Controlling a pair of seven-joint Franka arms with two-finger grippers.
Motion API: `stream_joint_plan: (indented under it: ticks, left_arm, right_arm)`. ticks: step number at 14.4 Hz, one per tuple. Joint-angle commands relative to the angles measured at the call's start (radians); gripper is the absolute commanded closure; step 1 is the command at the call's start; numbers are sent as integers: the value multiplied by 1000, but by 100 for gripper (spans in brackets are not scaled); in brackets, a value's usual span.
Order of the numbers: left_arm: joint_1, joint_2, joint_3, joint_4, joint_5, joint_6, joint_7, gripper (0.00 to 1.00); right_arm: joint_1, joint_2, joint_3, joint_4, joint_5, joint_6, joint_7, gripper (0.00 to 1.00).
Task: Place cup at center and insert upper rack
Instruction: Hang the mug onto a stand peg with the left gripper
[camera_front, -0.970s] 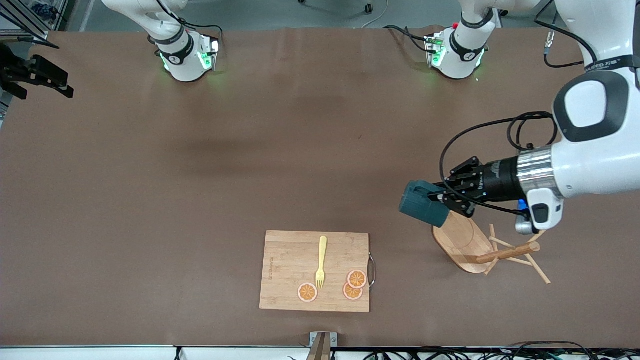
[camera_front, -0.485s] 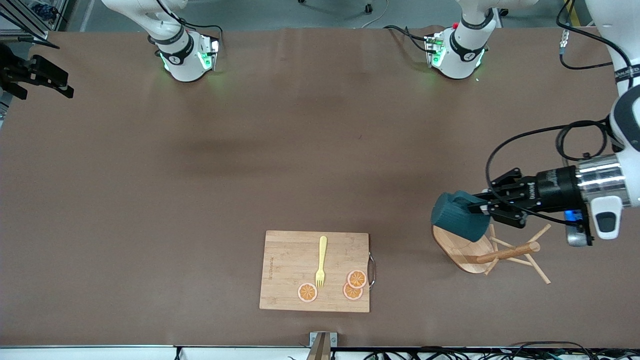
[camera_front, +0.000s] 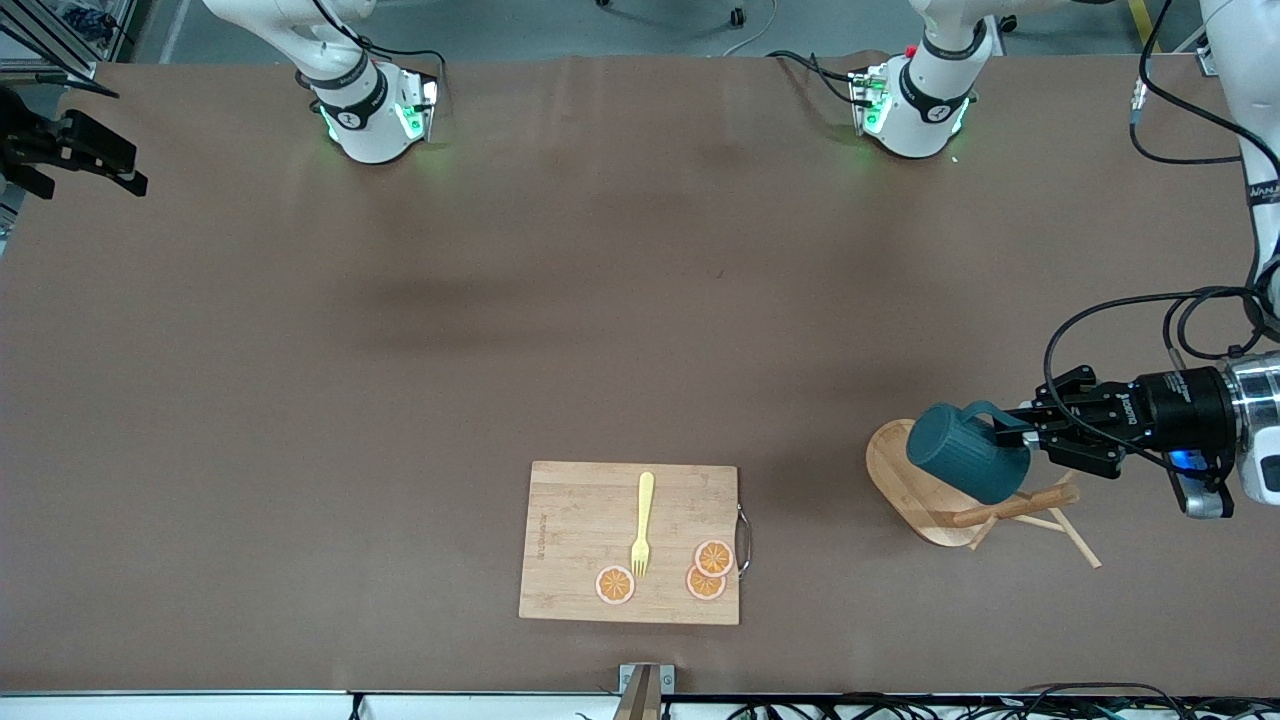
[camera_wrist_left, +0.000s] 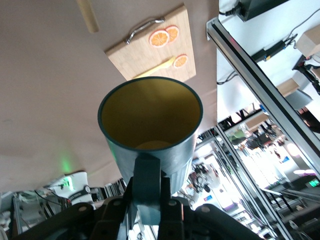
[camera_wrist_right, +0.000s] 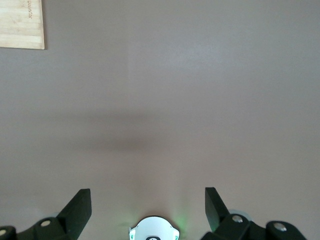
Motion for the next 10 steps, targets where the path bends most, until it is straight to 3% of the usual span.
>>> stream_joint_plan:
  ticks: [1,10]
  left_arm:
    - [6,6,-7,8,-44,-25,8,99]
    - [17,71,-5,8,-90,-25,52,99]
  right_arm:
    - [-19,-28,13,-25,-5,10,-13,0]
    - [-19,-28,13,-25,-5,10,-15,0]
